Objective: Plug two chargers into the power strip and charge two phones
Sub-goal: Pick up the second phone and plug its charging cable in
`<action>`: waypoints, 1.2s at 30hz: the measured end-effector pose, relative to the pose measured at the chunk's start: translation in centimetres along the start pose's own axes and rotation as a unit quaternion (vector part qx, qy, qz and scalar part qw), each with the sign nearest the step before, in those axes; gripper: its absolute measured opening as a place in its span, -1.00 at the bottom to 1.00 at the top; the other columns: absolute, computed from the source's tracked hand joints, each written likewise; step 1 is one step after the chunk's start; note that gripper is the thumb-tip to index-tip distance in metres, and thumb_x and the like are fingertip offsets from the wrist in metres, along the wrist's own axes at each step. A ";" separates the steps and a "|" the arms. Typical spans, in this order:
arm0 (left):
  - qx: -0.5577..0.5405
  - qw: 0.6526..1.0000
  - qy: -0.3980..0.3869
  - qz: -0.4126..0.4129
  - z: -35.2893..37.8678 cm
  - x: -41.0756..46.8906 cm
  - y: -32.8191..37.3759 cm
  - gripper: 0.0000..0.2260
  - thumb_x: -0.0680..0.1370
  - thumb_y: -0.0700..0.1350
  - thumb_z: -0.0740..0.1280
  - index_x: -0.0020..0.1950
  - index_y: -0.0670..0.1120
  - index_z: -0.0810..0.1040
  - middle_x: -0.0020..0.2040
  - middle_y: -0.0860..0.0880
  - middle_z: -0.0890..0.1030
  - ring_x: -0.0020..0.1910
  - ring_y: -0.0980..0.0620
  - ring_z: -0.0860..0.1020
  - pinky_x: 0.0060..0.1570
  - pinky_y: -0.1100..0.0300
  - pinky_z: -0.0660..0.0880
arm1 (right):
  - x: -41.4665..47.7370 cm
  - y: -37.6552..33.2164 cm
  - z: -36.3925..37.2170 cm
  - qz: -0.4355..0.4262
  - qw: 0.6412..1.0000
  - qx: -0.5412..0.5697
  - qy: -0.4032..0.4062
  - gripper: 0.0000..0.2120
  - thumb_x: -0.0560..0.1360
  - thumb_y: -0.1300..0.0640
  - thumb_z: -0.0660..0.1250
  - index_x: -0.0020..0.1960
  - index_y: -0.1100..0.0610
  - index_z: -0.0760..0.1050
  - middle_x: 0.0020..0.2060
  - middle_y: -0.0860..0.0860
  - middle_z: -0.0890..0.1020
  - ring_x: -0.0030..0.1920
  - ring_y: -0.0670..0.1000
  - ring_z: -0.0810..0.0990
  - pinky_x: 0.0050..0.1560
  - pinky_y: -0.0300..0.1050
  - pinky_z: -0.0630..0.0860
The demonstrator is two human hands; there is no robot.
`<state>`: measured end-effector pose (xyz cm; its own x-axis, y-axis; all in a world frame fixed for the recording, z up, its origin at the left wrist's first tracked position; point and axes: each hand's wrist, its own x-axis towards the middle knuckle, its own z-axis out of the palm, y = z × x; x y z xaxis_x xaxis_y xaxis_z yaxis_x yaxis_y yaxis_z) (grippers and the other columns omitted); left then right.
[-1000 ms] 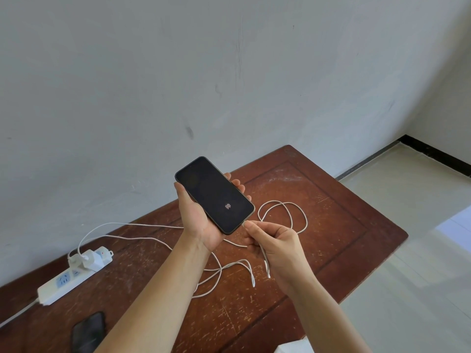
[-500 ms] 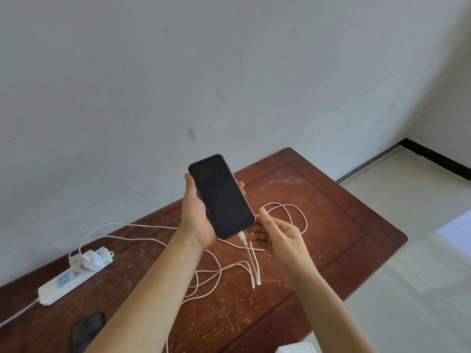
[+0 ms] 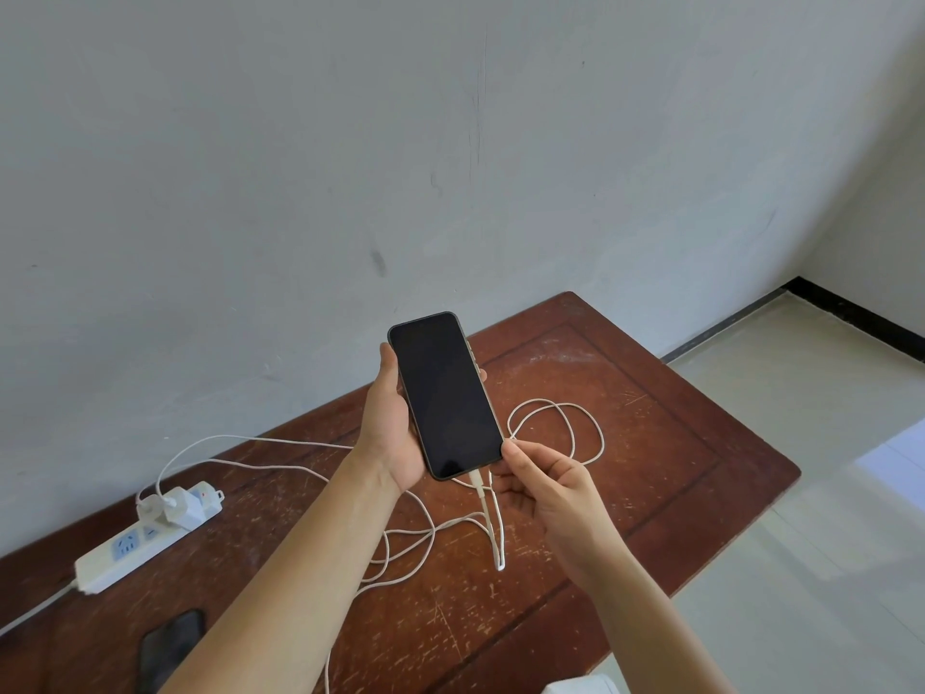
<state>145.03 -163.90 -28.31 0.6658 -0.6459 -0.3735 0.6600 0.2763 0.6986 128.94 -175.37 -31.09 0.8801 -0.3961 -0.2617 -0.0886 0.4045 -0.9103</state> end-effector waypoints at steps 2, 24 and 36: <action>-0.003 1.000 0.002 -0.001 0.1 0.0 0.0 -0.29 0.55 0.44 0.04 0.26 -0.07 0.65 0.24 -0.23 0.65 0.19 -0.21 0.65 0.12 -0.16 0.60 | 0.1 0.1 -0.1 0.000 1.000 0.000 -0.002 -0.74 0.52 -0.05 0.43 0.08 0.08 0.73 -0.16 0.07 0.73 -0.15 0.00 0.67 -0.02 -0.13 0.63; 0.008 0.995 0.095 -0.031 -0.8 0.9 -1.8 -0.39 0.53 0.45 0.07 0.06 0.06 0.74 0.08 -0.10 0.74 0.01 -0.14 0.72 -0.17 -0.15 0.66 | 1.5 2.9 -2.0 0.023 1.000 -0.004 0.001 -0.76 0.57 -0.06 0.39 0.02 0.09 0.73 -0.16 0.08 0.74 -0.17 -0.01 0.68 -0.08 -0.19 0.62; 0.029 0.984 0.163 -0.072 -2.9 1.3 -3.8 -0.48 0.59 0.35 0.11 0.17 0.05 0.69 0.09 -0.08 0.74 0.01 -0.13 0.72 -0.09 -0.17 0.64 | 4.3 13.5 -4.7 0.253 0.893 -0.364 0.076 -0.69 0.52 -0.17 0.38 -0.12 0.06 0.71 -0.33 -0.07 0.65 -0.35 -0.13 0.56 -0.29 -0.22 0.48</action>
<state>144.35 -163.72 -33.25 0.6494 -0.4099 -0.6405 0.7409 0.1513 0.6544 129.32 -175.53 -45.97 0.5724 -0.4444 -0.6891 -0.7857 -0.0566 -0.6160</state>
